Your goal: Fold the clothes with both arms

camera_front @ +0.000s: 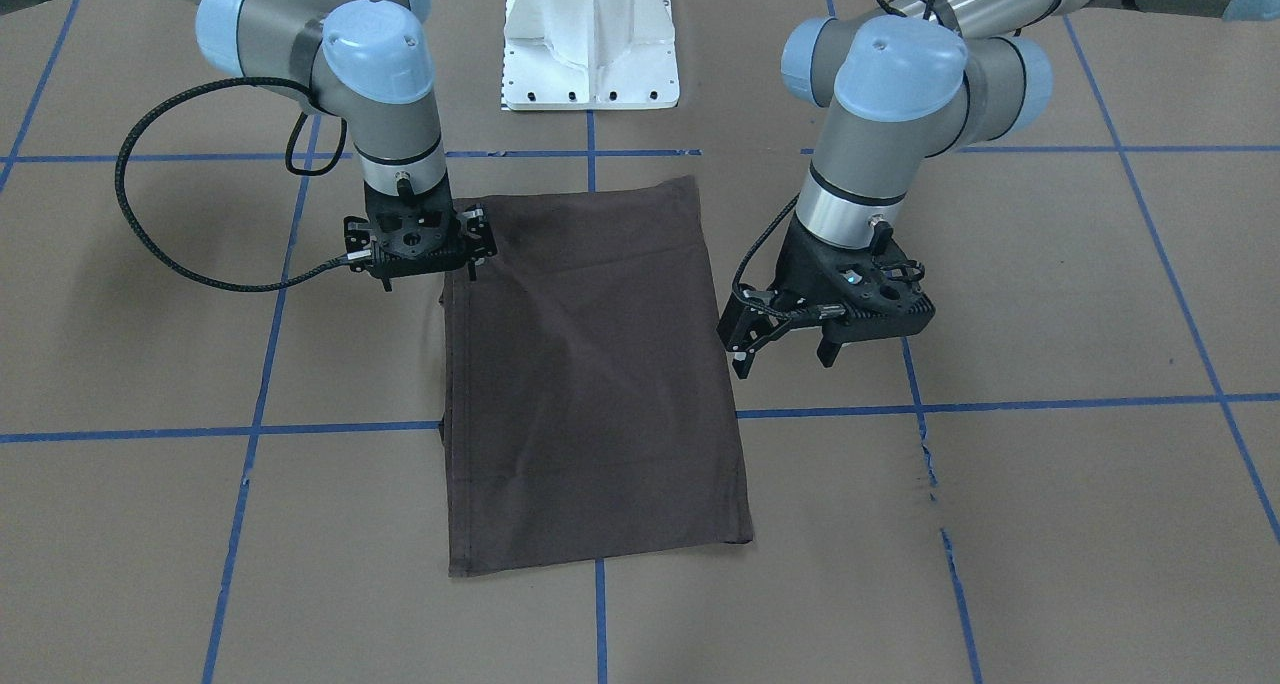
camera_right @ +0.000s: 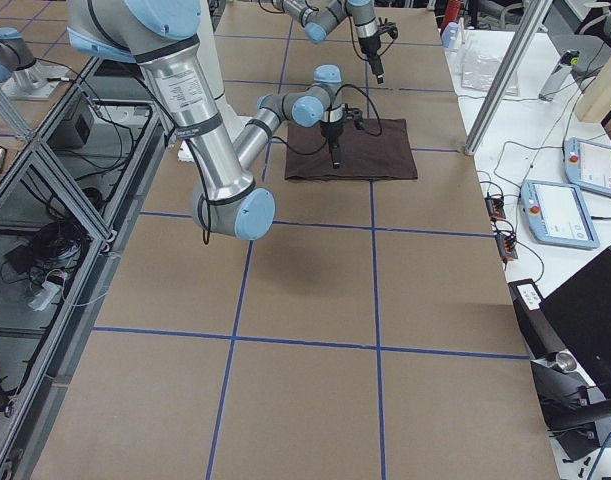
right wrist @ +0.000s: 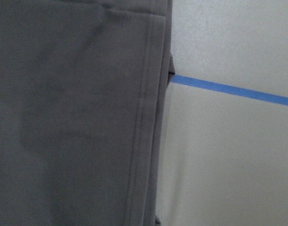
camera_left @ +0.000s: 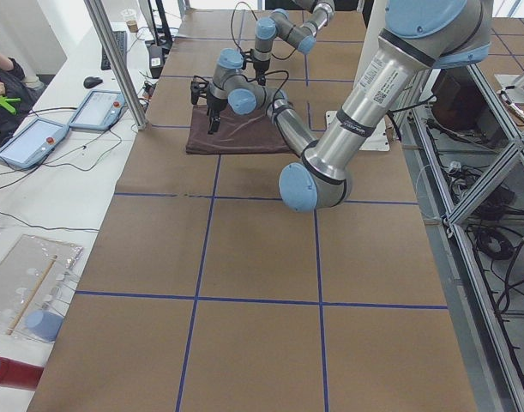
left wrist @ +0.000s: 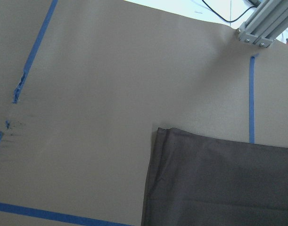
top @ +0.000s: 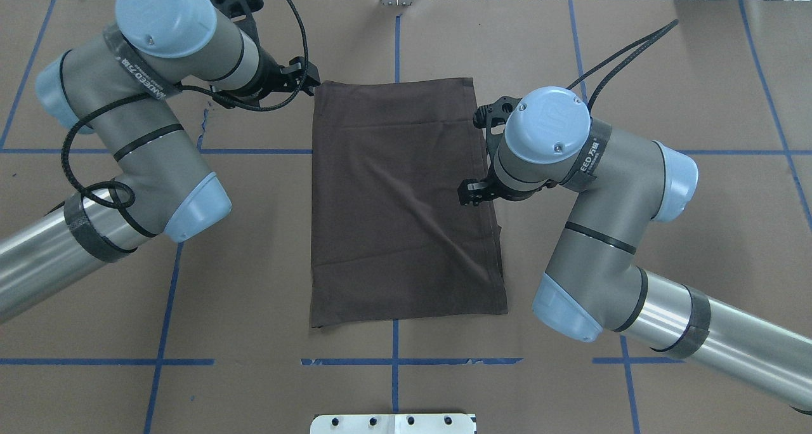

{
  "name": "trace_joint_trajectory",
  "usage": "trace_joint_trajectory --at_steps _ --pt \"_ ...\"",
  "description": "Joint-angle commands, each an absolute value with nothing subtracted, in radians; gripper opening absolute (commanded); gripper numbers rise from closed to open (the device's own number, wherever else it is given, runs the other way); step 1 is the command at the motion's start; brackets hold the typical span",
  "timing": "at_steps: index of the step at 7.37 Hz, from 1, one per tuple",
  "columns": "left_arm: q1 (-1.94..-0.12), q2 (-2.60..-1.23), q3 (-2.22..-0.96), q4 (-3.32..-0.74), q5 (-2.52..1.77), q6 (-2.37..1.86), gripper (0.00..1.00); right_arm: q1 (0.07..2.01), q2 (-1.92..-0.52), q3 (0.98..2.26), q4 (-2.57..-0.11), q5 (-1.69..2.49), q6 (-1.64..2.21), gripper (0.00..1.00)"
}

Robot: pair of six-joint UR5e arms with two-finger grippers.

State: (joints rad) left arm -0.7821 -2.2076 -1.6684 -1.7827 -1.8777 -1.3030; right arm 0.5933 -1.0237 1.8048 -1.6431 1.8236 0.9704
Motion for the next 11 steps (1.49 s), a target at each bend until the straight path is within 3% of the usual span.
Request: trace_joint_trajectory --at_steps 1,5,10,11 --pt "-0.732 -2.122 -1.803 -1.781 -1.985 -1.513 1.00 0.604 -1.023 1.836 -1.605 1.926 1.047 1.00" --pt "-0.354 -2.059 -1.844 -1.767 -1.683 -2.064 1.00 0.601 -1.075 1.974 -1.605 1.997 1.251 1.00" --pt "-0.245 -2.025 -1.845 -1.697 -1.644 -2.154 0.98 0.598 -1.074 1.973 -1.605 1.994 1.264 1.00" --pt "-0.245 -2.025 -1.845 -1.695 -1.646 -2.154 0.93 0.598 -1.072 1.973 -1.605 1.994 1.264 1.00"
